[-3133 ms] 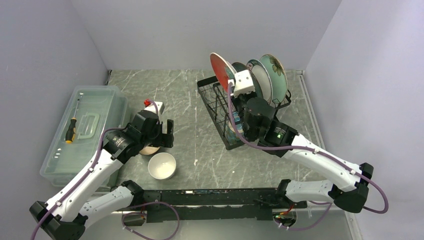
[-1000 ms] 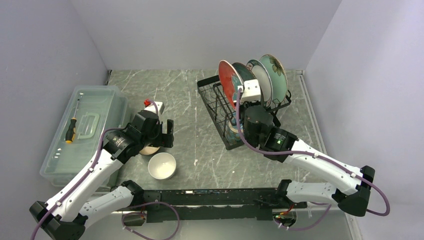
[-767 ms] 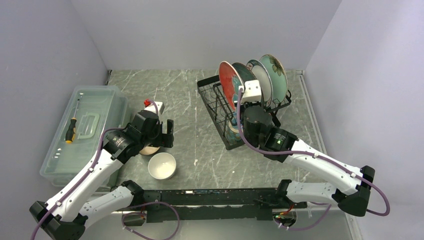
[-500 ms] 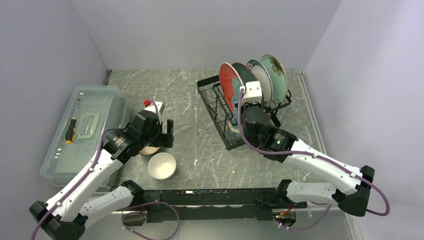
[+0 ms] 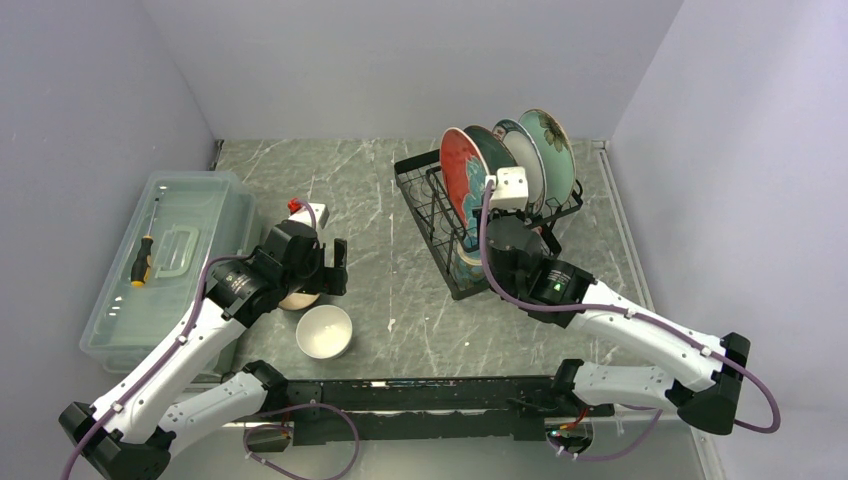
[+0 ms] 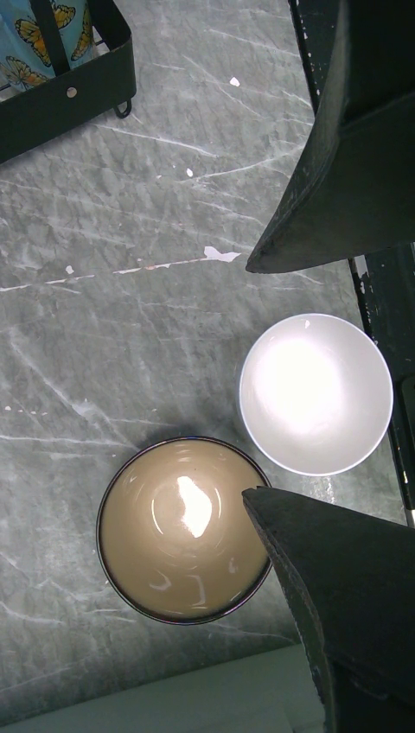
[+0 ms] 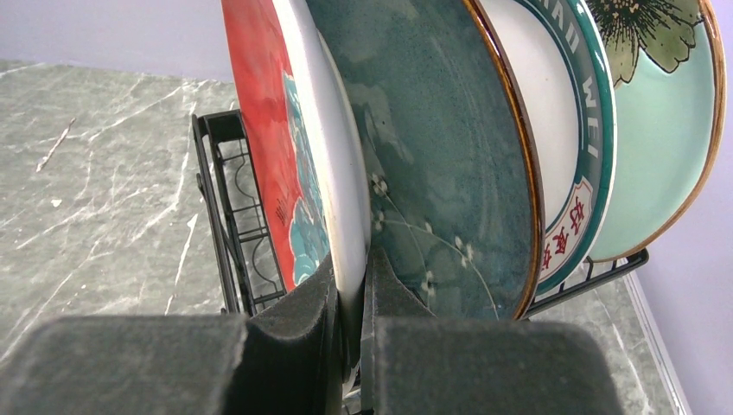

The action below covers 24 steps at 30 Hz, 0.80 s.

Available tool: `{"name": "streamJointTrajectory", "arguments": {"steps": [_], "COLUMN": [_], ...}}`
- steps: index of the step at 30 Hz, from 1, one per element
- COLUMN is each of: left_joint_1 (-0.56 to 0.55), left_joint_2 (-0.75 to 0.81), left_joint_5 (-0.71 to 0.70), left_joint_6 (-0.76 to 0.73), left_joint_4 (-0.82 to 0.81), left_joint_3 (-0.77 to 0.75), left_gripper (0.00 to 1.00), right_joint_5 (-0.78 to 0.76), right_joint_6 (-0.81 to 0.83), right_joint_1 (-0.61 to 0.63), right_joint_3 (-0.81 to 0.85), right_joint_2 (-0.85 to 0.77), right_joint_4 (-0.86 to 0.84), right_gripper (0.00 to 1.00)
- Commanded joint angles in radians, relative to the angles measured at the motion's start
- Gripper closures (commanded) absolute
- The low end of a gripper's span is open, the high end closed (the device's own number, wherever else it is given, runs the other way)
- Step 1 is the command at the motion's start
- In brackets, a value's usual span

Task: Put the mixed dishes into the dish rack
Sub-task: Insert the plate into the dish rack.

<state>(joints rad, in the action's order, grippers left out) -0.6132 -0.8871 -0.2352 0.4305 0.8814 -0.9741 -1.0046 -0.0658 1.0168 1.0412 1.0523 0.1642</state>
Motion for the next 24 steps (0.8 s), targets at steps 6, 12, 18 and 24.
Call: {"name": "streamJointTrajectory", "arguments": {"steps": [6, 12, 18, 24], "left_joint_1": [-0.002, -0.002, -0.002, -0.002], "left_joint_2": [0.008, 0.008, 0.009, 0.012], "left_joint_5": [-0.020, -0.016, -0.016, -0.018], "left_joint_6": [-0.001, -0.003, -0.003, -0.003], "left_joint_4": [-0.010, -0.013, -0.012, -0.012], "left_joint_3": [0.001, 0.002, 0.001, 0.002], "left_gripper": [0.00, 0.01, 0.01, 0.01], "right_joint_5": [0.002, -0.001, 0.001, 0.036], "right_joint_6": [-0.060, -0.078, -0.076, -0.067], "right_joint_1": [0.003, 0.003, 0.003, 0.006], "right_joint_3": [0.026, 0.016, 0.037, 0.098], "right_joint_2": [-0.033, -0.050, -0.055, -0.083], "right_joint_4": [-0.058, -0.062, -0.052, -0.027], "right_gripper": [0.94, 0.77, 0.60, 0.43]}}
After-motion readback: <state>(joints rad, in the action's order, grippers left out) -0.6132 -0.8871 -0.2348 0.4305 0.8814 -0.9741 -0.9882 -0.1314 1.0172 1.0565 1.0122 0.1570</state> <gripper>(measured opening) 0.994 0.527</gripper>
